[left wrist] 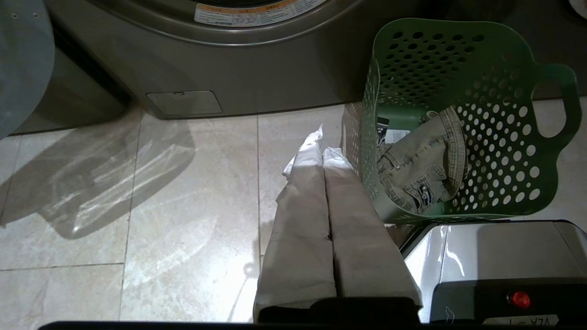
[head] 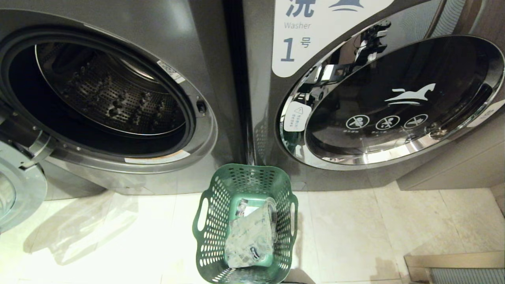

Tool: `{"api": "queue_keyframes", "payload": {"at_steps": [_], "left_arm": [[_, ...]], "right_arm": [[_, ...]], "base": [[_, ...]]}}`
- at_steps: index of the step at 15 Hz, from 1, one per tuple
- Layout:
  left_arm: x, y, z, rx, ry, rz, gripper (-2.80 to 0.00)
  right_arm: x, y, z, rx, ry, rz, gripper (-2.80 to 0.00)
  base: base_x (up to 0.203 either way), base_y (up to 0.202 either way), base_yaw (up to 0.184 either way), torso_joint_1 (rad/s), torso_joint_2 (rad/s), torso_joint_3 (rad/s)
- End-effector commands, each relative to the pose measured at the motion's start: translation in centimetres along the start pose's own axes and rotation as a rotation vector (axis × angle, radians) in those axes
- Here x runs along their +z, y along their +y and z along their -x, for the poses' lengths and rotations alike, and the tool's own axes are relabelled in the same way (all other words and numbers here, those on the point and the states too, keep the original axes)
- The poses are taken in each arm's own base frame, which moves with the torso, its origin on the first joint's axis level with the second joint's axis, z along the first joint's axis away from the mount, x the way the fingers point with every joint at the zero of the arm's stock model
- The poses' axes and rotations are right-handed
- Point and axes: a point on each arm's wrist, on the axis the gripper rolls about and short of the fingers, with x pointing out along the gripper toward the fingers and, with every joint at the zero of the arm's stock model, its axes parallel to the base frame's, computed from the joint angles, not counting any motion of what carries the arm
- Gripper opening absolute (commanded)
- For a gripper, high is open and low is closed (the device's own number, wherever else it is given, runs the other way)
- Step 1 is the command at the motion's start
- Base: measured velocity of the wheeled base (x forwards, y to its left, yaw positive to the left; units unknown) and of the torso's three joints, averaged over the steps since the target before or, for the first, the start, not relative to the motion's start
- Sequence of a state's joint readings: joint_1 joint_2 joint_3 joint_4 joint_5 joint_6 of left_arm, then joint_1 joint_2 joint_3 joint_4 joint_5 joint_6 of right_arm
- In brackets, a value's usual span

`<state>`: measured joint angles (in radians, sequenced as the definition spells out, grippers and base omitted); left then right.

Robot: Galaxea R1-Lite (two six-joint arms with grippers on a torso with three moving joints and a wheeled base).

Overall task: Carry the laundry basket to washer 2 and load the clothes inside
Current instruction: Open the lid of the washing machine

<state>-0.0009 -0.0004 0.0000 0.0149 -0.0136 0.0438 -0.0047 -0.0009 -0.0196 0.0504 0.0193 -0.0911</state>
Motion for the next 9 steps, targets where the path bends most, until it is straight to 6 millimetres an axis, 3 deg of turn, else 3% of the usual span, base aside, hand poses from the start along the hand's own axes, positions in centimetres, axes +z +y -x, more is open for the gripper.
{"api": "queue_keyframes", "payload": {"at_steps": [1,9], "left_arm": [[-0.05,0.0,0.01,0.002,-0.001,-0.002,-2.8],[-0.04,0.0,0.01,-0.001,-0.002,-0.001,-2.8]], "right_arm": [[-0.04,0.0,0.0,0.001,0.001,0.001,-2.8],[0.02,0.0,0.01,0.0,-0.002,0.001,-2.8]], "base": [[0.0,0.194,-0.002,0.0,0.0,0.002],[0.0,0.195,-0.001,0.004,0.0,0.002]]}}
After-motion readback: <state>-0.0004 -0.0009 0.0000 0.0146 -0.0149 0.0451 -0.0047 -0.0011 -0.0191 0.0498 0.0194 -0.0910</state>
